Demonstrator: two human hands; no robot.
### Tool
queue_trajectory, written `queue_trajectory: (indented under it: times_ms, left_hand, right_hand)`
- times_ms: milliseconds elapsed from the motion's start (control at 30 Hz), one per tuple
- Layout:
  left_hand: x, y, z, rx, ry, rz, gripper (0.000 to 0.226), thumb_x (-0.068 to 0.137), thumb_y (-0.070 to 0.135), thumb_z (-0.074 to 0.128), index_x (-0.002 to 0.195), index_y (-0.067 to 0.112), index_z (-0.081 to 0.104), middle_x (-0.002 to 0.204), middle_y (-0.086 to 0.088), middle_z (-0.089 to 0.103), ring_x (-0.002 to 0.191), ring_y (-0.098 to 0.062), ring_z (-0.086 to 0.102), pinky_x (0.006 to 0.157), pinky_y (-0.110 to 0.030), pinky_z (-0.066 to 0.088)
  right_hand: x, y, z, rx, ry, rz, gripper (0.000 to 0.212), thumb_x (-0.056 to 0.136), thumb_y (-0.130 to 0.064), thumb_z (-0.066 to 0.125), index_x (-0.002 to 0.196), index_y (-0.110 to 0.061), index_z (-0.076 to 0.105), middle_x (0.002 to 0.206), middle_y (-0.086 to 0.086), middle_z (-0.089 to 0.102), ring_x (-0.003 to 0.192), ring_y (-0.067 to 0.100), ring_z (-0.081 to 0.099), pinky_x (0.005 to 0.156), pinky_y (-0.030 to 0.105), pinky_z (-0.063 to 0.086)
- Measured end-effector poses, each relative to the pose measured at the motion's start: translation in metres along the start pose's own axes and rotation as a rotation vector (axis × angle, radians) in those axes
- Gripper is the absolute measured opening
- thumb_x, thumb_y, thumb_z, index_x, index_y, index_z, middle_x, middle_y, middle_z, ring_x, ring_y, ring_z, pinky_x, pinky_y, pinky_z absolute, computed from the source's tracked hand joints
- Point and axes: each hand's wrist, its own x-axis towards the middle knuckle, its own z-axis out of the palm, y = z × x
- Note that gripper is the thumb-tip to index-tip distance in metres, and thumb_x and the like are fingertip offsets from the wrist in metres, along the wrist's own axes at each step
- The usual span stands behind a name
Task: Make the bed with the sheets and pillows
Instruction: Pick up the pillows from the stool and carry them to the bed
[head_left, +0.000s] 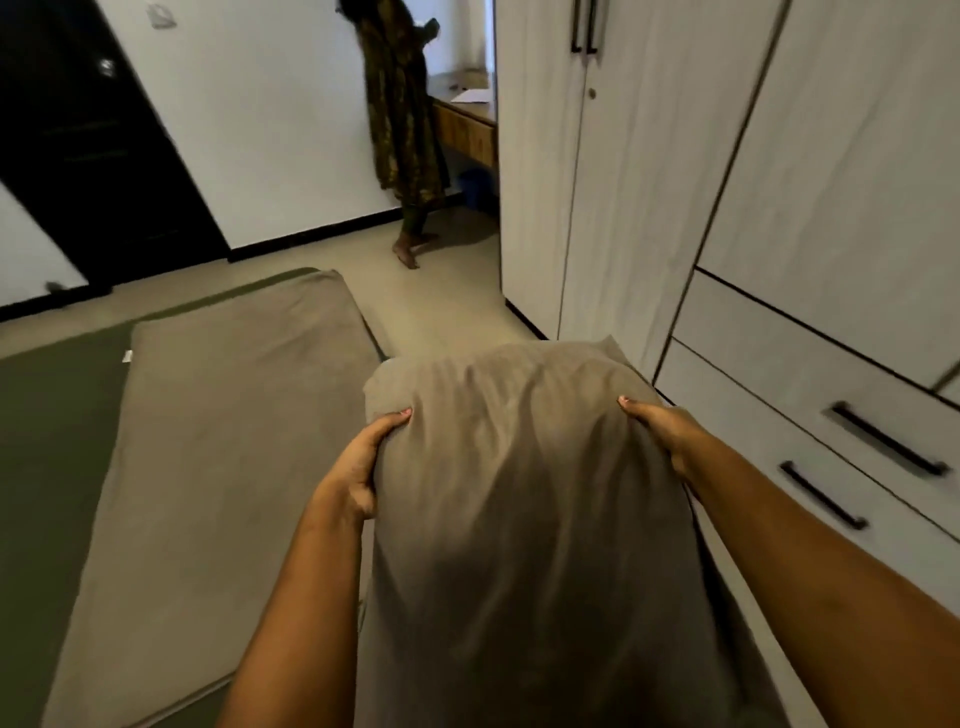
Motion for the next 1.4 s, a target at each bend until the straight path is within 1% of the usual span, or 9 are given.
queue_trajectory:
  times_ms: [67, 167, 367, 567, 733, 833, 1100, 1233, 1400]
  left_hand:
    - [0.017, 0.015, 0.020, -0.038, 0.074, 0.028, 0.041, 0.082, 0.039, 0.066, 0.114, 0.014, 0.065, 0.099, -0.013, 0.069, 0.092, -0.028, 0.063, 0.074, -0.036, 0.049]
    - [0.048, 0.040, 0.056, -0.078, 0.185, 0.037, 0.033, 0.084, 0.038, 0.065, 0.107, 0.015, 0.066, 0.096, -0.011, 0.069, 0.089, -0.027, 0.063, 0.073, -0.035, 0.048]
    - [0.092, 0.075, 0.097, -0.152, 0.345, 0.046, 0.024, 0.087, 0.036, 0.063, 0.099, 0.015, 0.065, 0.092, -0.007, 0.067, 0.086, -0.022, 0.061, 0.070, -0.032, 0.046]
    - [0.121, 0.092, 0.089, -0.289, 0.509, 0.080, 0.020, 0.088, 0.037, 0.062, 0.089, 0.018, 0.064, 0.084, -0.004, 0.066, 0.078, -0.019, 0.060, 0.062, -0.030, 0.043]
    - [0.131, 0.103, 0.069, -0.426, 0.622, 0.119, 0.033, 0.086, 0.038, 0.064, 0.111, 0.016, 0.063, 0.091, -0.007, 0.067, 0.082, -0.021, 0.062, 0.063, -0.030, 0.045]
    - [0.155, 0.133, 0.053, -0.451, 0.673, 0.131, 0.036, 0.087, 0.038, 0.064, 0.113, 0.013, 0.061, 0.090, -0.008, 0.066, 0.081, -0.022, 0.061, 0.062, -0.030, 0.044]
    - [0.288, 0.262, 0.002, -0.472, 0.733, 0.143, 0.047, 0.090, 0.041, 0.059, 0.127, 0.012, 0.055, 0.089, -0.005, 0.061, 0.076, -0.017, 0.055, 0.061, -0.029, 0.039]
    - [0.350, 0.331, -0.012, -0.472, 0.772, 0.161, 0.046, 0.091, 0.043, 0.057, 0.127, 0.015, 0.054, 0.114, -0.005, 0.060, 0.087, -0.018, 0.053, 0.079, -0.028, 0.034]
    - [0.424, 0.405, -0.032, -0.483, 0.824, 0.201, 0.059, 0.082, 0.052, 0.064, 0.128, 0.016, 0.055, 0.122, -0.004, 0.061, 0.098, -0.020, 0.056, 0.080, -0.031, 0.041]
  right_hand:
    - [0.045, -0.021, 0.001, 0.002, -0.062, -0.011, 0.104, 0.054, -0.065, 0.078, 0.131, -0.001, 0.052, 0.127, 0.017, 0.059, 0.109, 0.035, 0.059, 0.095, 0.043, 0.049]
    - [0.099, -0.063, 0.002, -0.030, -0.157, -0.004, 0.090, 0.072, -0.057, 0.073, 0.136, 0.000, 0.047, 0.133, 0.016, 0.055, 0.118, 0.034, 0.054, 0.099, 0.041, 0.045]
    - [0.194, -0.125, 0.017, -0.138, -0.287, -0.076, 0.102, 0.062, -0.063, 0.076, 0.141, -0.008, 0.043, 0.139, 0.010, 0.051, 0.123, 0.030, 0.050, 0.106, 0.042, 0.040]
    - [0.245, -0.149, 0.080, -0.223, -0.352, -0.154, 0.075, 0.079, -0.049, 0.071, 0.134, -0.003, 0.050, 0.132, 0.013, 0.056, 0.118, 0.030, 0.053, 0.089, 0.031, 0.042]
    - [0.267, -0.164, 0.134, -0.357, -0.452, -0.196, 0.064, 0.090, -0.045, 0.059, 0.135, 0.001, 0.048, 0.135, 0.017, 0.054, 0.122, 0.033, 0.051, 0.097, 0.033, 0.040]
    - [0.296, -0.188, 0.178, -0.406, -0.496, -0.244, 0.057, 0.094, -0.042, 0.054, 0.130, 0.002, 0.052, 0.130, 0.019, 0.056, 0.118, 0.034, 0.053, 0.089, 0.030, 0.040]
    - [0.401, -0.281, 0.319, -0.413, -0.428, -0.289, 0.061, 0.096, -0.047, 0.047, 0.128, 0.004, 0.052, 0.129, 0.023, 0.055, 0.117, 0.039, 0.052, 0.097, 0.040, 0.042]
    - [0.448, -0.332, 0.377, -0.401, -0.336, -0.281, 0.064, 0.095, -0.050, 0.045, 0.125, 0.006, 0.053, 0.129, 0.026, 0.055, 0.117, 0.041, 0.051, 0.099, 0.042, 0.042]
    - [0.512, -0.400, 0.440, -0.355, -0.294, -0.297, 0.063, 0.094, -0.053, 0.045, 0.122, 0.003, 0.056, 0.126, 0.022, 0.058, 0.115, 0.039, 0.053, 0.097, 0.040, 0.042]
